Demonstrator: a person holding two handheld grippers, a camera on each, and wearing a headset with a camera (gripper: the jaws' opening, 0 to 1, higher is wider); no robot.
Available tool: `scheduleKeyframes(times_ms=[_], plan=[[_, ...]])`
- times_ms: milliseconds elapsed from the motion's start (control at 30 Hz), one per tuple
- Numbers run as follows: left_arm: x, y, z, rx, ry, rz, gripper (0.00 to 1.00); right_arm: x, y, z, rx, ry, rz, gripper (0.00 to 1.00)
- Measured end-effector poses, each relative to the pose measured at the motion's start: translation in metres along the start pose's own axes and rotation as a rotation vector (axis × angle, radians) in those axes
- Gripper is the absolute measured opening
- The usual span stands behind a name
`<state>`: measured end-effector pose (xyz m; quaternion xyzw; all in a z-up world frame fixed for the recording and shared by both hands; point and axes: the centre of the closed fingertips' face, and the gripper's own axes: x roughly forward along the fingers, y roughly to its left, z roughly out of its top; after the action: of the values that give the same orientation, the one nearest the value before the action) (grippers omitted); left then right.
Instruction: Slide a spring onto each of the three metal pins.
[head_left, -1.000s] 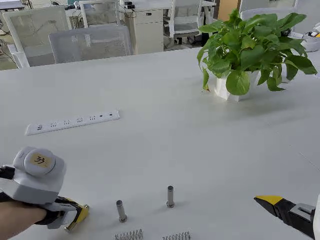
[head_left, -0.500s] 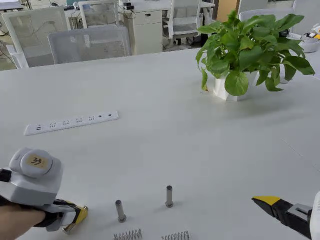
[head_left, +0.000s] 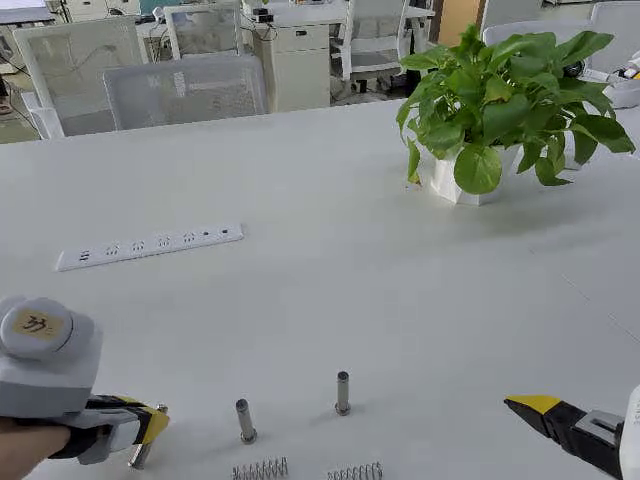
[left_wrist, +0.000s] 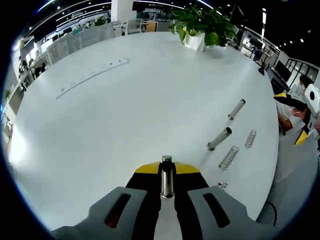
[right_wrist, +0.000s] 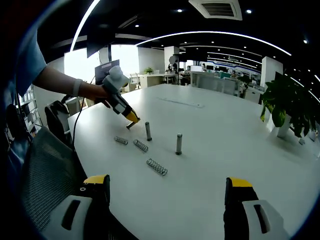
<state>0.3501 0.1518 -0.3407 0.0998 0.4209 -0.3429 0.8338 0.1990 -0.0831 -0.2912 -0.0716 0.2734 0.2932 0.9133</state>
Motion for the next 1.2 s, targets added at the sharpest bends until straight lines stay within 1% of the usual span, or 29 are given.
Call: scheduleKeyframes(times_ms=[333, 467, 600, 867, 1000, 1100, 1200], plan=[[-0.012, -0.005, 0.003, 0.002, -0.04, -0.001, 0.05, 0.0, 0.0, -0.001, -0.001, 0.002, 0.003, 0.96], [-0.017, -0.007, 0.0, 0.008, -0.041, 0.0, 0.05, 0.0, 0.001, -0.002, -0.001, 0.002, 0.003, 0.95], [-0.022, -0.01, -0.001, 0.016, -0.059, 0.008, 0.05, 0.0, 0.001, -0.002, -0.001, 0.003, 0.004, 0.95], [-0.023, -0.014, -0.005, 0.053, -0.056, 0.014, 0.05, 0.001, 0.002, -0.003, -0.003, 0.007, 0.007, 0.95], [-0.026, -0.017, -0.008, 0.081, -0.05, 0.018, 0.05, 0.001, 0.003, -0.003, -0.002, 0.007, 0.008, 0.95], [-0.027, -0.015, -0.008, 0.102, -0.053, 0.027, 0.05, 0.001, 0.003, -0.003, -0.005, 0.009, 0.009, 0.95], [-0.027, -0.014, -0.008, 0.11, -0.049, 0.031, 0.05, 0.001, 0.003, -0.003, -0.005, 0.008, 0.008, 0.95]])
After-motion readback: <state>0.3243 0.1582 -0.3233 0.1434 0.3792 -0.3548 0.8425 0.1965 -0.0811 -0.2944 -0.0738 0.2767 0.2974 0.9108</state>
